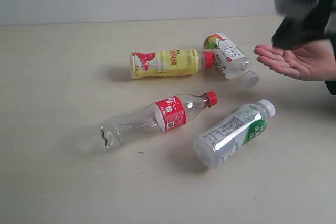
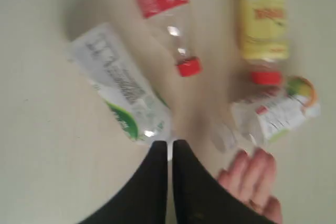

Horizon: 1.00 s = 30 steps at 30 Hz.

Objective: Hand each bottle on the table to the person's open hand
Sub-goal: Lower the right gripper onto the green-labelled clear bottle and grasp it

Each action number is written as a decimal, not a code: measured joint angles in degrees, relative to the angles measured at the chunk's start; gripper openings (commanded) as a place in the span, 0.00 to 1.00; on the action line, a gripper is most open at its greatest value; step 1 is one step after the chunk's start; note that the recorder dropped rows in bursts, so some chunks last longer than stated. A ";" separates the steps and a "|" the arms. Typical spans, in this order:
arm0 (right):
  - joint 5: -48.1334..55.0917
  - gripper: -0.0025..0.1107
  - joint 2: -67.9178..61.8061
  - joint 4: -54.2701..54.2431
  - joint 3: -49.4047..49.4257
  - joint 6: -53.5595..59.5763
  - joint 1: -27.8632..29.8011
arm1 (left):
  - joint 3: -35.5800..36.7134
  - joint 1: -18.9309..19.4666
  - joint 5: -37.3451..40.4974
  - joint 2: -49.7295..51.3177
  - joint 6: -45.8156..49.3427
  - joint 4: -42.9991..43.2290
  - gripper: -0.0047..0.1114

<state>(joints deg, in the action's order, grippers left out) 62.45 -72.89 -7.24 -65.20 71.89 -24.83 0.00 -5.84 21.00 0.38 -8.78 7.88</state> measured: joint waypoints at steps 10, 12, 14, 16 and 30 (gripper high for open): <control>-0.90 0.70 -19.54 0.38 0.38 11.43 -5.09 | 0.00 0.00 0.00 0.00 0.00 0.00 0.04; -4.36 0.73 -21.86 0.64 1.49 11.29 -5.09 | 0.00 0.00 0.00 0.00 0.00 0.00 0.04; -6.27 0.73 -23.03 0.64 2.80 11.17 -5.09 | 0.00 0.00 0.00 0.00 0.00 0.00 0.04; -7.52 0.73 -23.69 1.02 4.35 11.07 -5.09 | 0.00 0.00 0.00 0.00 0.00 0.00 0.04; -21.39 0.73 -28.92 2.92 10.22 11.07 -5.09 | 0.00 0.00 0.00 0.00 0.00 0.00 0.04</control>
<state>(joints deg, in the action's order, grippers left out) 41.06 -101.81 -4.32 -54.98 82.96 -29.92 0.00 -5.84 21.00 0.38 -8.78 7.88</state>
